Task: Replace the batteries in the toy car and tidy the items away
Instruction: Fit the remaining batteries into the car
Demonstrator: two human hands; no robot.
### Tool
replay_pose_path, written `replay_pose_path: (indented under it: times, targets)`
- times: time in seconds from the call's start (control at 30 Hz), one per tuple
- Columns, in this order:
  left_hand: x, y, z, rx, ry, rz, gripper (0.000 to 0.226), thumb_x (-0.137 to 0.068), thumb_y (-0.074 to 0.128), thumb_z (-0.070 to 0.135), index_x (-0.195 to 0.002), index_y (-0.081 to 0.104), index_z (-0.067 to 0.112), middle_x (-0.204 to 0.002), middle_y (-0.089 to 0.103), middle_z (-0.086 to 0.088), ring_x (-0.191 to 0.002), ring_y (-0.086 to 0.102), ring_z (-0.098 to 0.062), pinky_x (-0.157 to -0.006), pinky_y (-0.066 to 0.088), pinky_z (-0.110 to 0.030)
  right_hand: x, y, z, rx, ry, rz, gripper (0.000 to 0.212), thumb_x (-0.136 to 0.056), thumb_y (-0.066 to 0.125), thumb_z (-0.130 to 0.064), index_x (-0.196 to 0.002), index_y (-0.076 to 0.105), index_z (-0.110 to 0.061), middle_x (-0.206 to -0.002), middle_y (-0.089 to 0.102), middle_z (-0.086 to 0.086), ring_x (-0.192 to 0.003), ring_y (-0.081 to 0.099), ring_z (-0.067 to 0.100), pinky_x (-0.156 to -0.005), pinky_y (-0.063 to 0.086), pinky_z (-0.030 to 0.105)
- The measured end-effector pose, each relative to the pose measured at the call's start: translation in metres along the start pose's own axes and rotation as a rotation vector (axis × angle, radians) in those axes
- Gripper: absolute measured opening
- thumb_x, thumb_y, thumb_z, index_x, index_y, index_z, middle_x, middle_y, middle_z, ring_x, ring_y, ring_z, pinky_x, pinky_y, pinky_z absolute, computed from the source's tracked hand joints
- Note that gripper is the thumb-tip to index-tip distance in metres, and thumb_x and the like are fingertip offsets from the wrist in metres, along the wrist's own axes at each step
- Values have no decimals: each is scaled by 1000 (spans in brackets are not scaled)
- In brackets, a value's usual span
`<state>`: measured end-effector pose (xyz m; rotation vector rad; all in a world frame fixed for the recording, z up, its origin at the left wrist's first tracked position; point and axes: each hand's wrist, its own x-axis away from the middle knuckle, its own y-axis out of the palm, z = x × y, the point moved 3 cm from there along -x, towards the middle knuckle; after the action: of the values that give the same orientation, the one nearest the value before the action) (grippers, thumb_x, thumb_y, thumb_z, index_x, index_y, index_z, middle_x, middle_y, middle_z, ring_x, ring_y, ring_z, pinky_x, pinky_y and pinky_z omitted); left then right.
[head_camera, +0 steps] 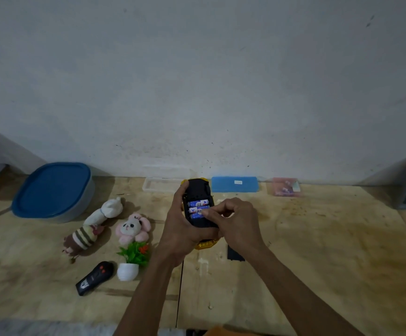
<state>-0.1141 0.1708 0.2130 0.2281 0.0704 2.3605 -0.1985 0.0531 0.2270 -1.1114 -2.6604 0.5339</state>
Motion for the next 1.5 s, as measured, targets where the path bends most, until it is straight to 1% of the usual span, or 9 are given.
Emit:
replay_pose_path:
  times: [0.17,0.4,0.5,0.67,1.07,1.23,1.33,1.43,1.5]
  targets:
    - [1,0,-5,-9,-2,-8,130,-49,91,-19,-151,34,36,-136,59,-2,-105,72,-28,-81,61,-56,-11,-2,3,-88,160,-114,22,-67,91,-25,-77,76,-12,-73,74,-2,-66,70,6,-58,55,21]
    - [0,-4,-9,-40,20,-13,130,-41,98,-7,-148,40,39,-146,50,-2,-115,67,-28,-81,60,-57,-22,-1,9,-245,420,-228,56,-59,96,-17,-102,64,-5,-97,74,12,-82,75,24,-61,61,27]
    - [-1,-3,-10,-32,19,-16,131,-43,96,-13,-150,38,37,-145,51,-3,-114,68,-27,-81,61,-56,-24,-1,10,-234,403,-272,49,-61,95,-16,-99,68,-1,-94,75,13,-81,76,23,-64,61,29]
    - [-2,-5,-6,-26,7,-40,132,-42,98,-7,-149,38,42,-146,50,-1,-114,67,-28,-81,61,-57,-30,-3,16,-271,409,-344,43,-66,91,-15,-102,71,-2,-97,77,12,-90,75,27,-85,61,45]
    - [-6,2,-23,-41,-5,-88,128,-51,92,-15,-152,32,35,-149,47,-2,-117,66,-23,-81,62,-45,-31,-7,26,-147,385,-319,49,-65,92,-12,-105,66,-5,-93,75,14,-87,74,26,-81,62,42]
    - [-10,1,-45,-18,-88,-70,124,-51,93,-10,-150,34,35,-146,49,-2,-111,68,-23,-82,61,-44,-35,-11,61,-234,427,-245,18,-85,77,-23,-97,71,-11,-94,76,9,-82,71,18,-74,59,32]
    - [-9,-2,-59,-22,-152,-49,125,-47,95,-2,-149,36,37,-145,50,-2,-110,68,-23,-84,60,-43,-42,-15,113,38,382,-96,10,-86,74,-17,-93,71,-11,-90,71,2,-81,65,15,-82,54,33]
    - [-8,-5,-69,-31,-188,-28,123,-50,92,-8,-151,34,34,-147,47,-1,-108,69,-18,-79,60,-35,-40,-9,162,342,362,-189,30,-83,78,-21,-108,70,-7,-99,69,6,-97,66,20,-81,47,22]
    - [-9,-5,-75,-45,-204,-27,122,-54,89,-15,-151,33,31,-148,45,-2,-106,69,-15,-78,60,-33,-35,0,182,520,334,-284,45,-82,79,-32,-119,67,-10,-114,67,8,-109,62,24,-87,48,27]
